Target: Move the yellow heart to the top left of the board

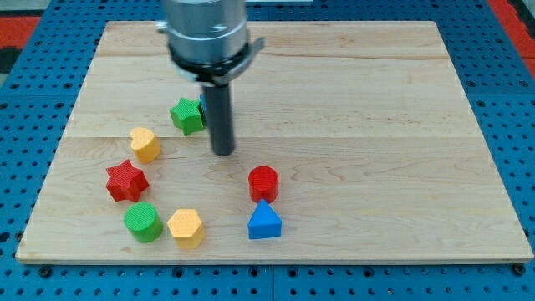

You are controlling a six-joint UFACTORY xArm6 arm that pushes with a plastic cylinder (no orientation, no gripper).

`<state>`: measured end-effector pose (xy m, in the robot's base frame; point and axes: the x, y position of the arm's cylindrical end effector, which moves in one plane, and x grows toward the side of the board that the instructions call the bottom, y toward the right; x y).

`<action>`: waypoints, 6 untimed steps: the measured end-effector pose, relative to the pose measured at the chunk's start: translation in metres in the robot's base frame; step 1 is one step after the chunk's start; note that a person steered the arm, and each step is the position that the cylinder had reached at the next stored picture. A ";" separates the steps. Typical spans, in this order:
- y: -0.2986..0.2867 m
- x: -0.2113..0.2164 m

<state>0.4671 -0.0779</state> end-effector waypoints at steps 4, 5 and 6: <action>-0.127 0.002; -0.123 -0.042; -0.116 -0.082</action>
